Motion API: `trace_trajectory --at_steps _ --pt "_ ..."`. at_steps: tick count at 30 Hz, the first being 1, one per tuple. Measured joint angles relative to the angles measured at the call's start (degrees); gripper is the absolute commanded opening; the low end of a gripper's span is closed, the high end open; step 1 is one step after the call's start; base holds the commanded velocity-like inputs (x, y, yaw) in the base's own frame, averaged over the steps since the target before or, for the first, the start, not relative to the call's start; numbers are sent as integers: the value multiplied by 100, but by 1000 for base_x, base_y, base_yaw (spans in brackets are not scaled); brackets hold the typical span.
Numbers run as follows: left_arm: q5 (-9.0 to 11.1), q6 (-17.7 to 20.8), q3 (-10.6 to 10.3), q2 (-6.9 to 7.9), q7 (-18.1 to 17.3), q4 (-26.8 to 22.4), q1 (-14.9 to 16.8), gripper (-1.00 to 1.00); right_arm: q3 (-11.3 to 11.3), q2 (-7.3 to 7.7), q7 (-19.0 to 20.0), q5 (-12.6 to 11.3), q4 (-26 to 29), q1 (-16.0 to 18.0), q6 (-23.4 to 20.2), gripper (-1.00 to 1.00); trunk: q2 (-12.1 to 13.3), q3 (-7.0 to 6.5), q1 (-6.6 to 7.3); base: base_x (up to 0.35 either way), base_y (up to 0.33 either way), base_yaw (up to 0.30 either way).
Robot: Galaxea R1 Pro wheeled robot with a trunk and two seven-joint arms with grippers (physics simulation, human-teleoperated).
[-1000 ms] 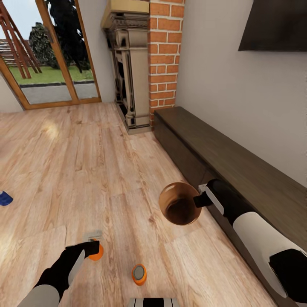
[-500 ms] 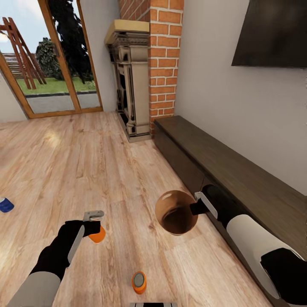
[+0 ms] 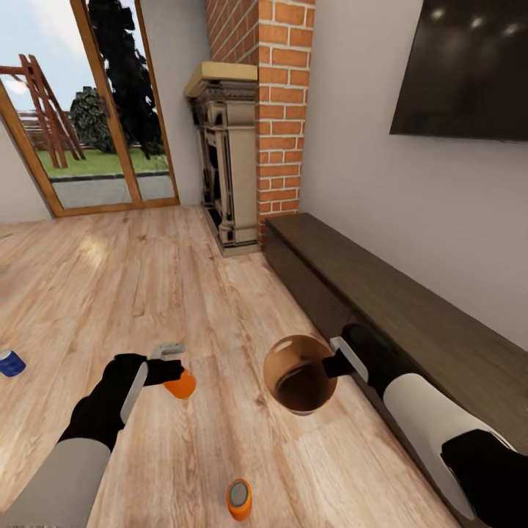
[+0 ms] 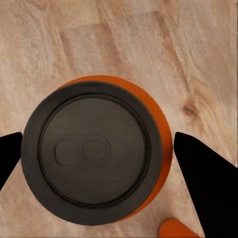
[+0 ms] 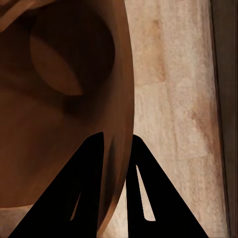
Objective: Put the three can of soda from the living room inside the tash can in the kitchen.
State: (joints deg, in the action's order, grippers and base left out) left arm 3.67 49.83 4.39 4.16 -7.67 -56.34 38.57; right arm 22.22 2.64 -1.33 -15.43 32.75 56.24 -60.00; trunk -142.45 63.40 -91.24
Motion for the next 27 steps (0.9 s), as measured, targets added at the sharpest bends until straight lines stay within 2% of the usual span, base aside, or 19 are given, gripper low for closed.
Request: trace_trajectory --at_steps 4,7,10,17,21,27 --pt "-12 79 0 -2 -320 -26 32 -100 15 -106 -189 71 -29 -1 0 -100 160 -72 88 0 0 0" --pt "-10 191 0 -3 -497 -147 40 -100 21 -172 -226 -18 -93 -1 0 -100 281 -126 154 0 0 0" --pt "17 409 -1 -3 -796 -425 45 -100 27 -257 -254 12 -213 -1 7 -100 401 -180 220 0 0 0" --pt "6 788 0 -38 -969 -1039 46 -100 38 -300 -264 15 -330 -1 122 -100 682 -305 373 0 0 0" --pt "24 1017 -1 -199 -997 -1488 46 -100 84 -340 -266 30 -368 -1 142 -100 842 -377 461 0 0 0" --pt "6 1017 -1 -437 -1095 -1720 46 -100 110 -428 -335 16 -390 -1 150 -100 1083 -485 593 0 0 0"
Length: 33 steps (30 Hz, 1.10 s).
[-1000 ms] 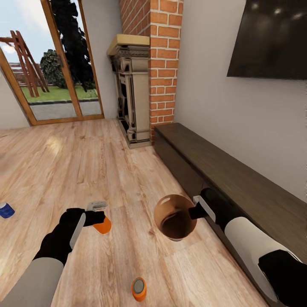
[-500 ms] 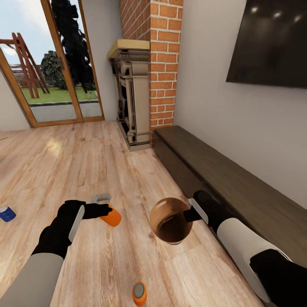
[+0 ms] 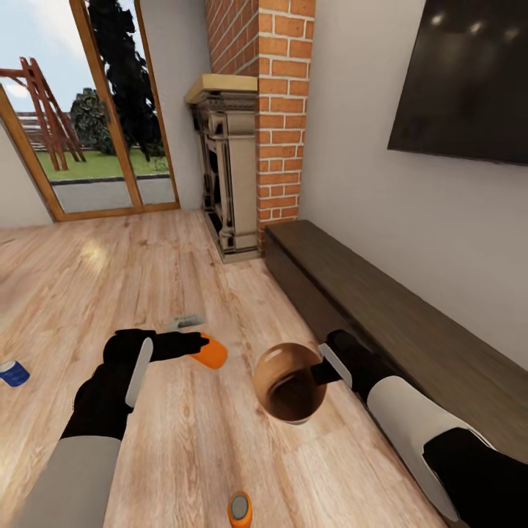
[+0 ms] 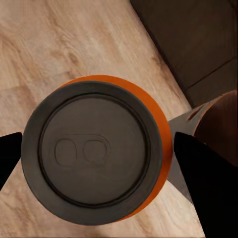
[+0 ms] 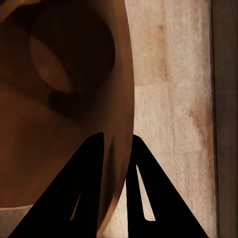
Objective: Put the three can of soda from the living room inside the tash can in the kitchen.
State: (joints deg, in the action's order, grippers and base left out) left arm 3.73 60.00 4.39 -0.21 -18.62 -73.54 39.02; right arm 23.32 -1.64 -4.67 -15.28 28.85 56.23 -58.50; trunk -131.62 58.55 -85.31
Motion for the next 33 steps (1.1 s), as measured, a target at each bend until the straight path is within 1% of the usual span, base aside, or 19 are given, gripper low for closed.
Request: trace_trajectory --at_steps 2,4,6,8,9,10,13,16,21,23,27,30,32,33 --pt "22 0 -2 -147 -55 -21 0 -100 19 -71 -90 17 -5 0 -1 -100 80 -36 44 0 0 0" --pt "-5 0 -12 -216 -88 -25 0 -100 21 -99 -117 -25 -6 0 2 -100 160 -72 88 0 0 0" --pt "20 0 -134 -315 -148 -28 0 -100 28 -141 -152 -16 -11 0 1 -100 241 -108 132 0 0 0" --pt "-11 0 -227 -343 -173 -28 0 -100 28 -161 -161 -14 -11 0 1 -100 321 -144 176 0 0 0" --pt "28 0 -346 -385 -250 -17 0 -100 32 -188 -173 17 -13 0 -2 -100 361 -161 198 0 0 0" --pt "7 0 -381 -403 -317 -12 0 -100 32 -200 -174 10 -14 0 -1 -100 401 -179 220 0 0 0" --pt "-16 0 -413 -419 -459 -4 0 -100 30 -226 -171 -36 -13 0 2 -100 521 -233 286 0 0 0" --pt "-23 0 -457 -431 -641 9 0 -100 31 -255 -181 -8 -22 0 0 -100 642 -287 351 0 0 0" --pt "-27 0 -554 -436 -704 19 0 -100 33 -262 -185 11 -73 0 -1 -100 842 -377 461 0 0 0" --pt "-25 0 -652 -442 -726 25 0 -100 37 -270 -187 19 -87 0 -2 -100 922 -413 505 0 0 0" --pt "-37 0 -702 -444 -734 43 -1 -100 38 -285 -183 -16 -90 0 1 -100 1083 -485 593 0 0 0" --pt "-42 0 -760 -444 -735 113 -2 -100 40 -302 -190 20 -87 0 -1 -100 1203 -539 659 0 0 0" --pt "-41 0 -803 -453 -734 175 -7 -100 46 -357 -268 34 -76 -1 -10 -100 1284 -574 703 0 0 0" --pt "-43 0 -808 -455 -732 181 -7 -100 38 -370 -307 -12 -66 1 -5 -100 1323 -593 725 0 0 0"
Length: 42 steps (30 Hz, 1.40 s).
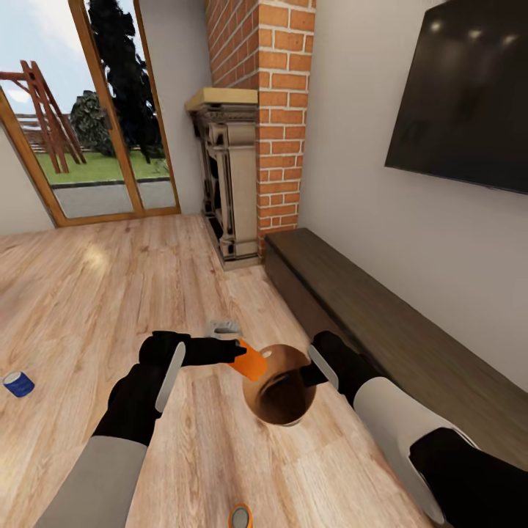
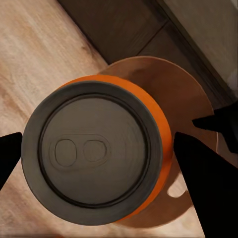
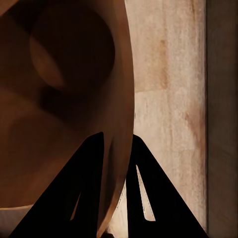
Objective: Put the three can of soda from the living room inside the tash can in the kitchen.
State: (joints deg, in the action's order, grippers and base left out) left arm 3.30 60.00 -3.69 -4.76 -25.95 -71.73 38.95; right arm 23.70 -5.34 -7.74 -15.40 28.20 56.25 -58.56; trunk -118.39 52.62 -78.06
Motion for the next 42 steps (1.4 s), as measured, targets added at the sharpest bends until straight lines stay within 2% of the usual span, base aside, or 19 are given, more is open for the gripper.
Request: trace_trajectory --at_steps 6,10,16,21,29,42 --pt "2 0 -96 -9 15 24 -6 -100 3 -106 -223 27 27 -1 -12 -100 241 -107 132 0 0 0" --pt "-11 -13 -195 -9 40 90 -24 -100 -1 -185 -266 -51 55 -2 -17 -100 242 -108 132 0 0 0" --pt "-19 -424 -241 -68 53 589 -21 -100 2 -252 -279 8 70 -2 -46 -100 243 -108 132 0 0 0" --pt "-20 -705 -264 -88 51 888 -19 -100 27 -288 -267 -35 89 -2 -64 -100 242 -108 132 0 0 0" --pt "-23 -1088 -604 -95 50 1186 -18 -100 63 -358 -260 0 312 -2 -127 -100 242 -108 132 0 0 0" --pt "-54 -1681 -764 -90 64 1710 -13 -100 109 -434 -248 -42 537 -2 -144 -100 242 -108 132 0 0 0"
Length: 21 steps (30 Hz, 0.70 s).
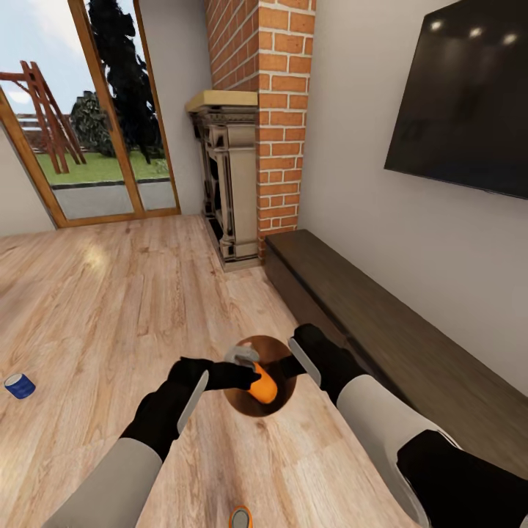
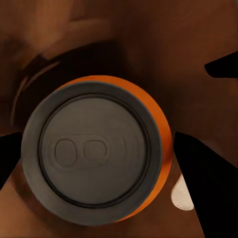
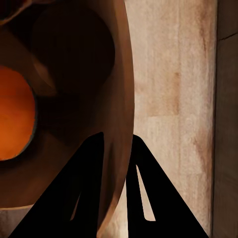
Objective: Put the three can of soda from the living room inside the tash can in the kitchen.
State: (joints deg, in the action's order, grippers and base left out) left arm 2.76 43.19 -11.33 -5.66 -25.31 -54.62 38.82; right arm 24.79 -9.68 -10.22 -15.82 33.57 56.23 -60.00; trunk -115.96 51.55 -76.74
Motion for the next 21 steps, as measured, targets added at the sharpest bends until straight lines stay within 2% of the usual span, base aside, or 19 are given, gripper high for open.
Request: trace_trajectory --at_steps 11,18,21 --pt "-25 -116 -89 28 4 82 0 -100 75 -31 -1 -3 22 0 0 -100 0 0 0 0 0 0" --pt "-42 -252 -118 48 232 117 -5 -100 92 -31 -2 -11 23 0 0 -100 0 0 0 0 0 0" --pt "-37 -381 -190 48 340 277 -3 -100 93 -31 0 -32 23 0 0 -100 0 0 0 0 0 0"
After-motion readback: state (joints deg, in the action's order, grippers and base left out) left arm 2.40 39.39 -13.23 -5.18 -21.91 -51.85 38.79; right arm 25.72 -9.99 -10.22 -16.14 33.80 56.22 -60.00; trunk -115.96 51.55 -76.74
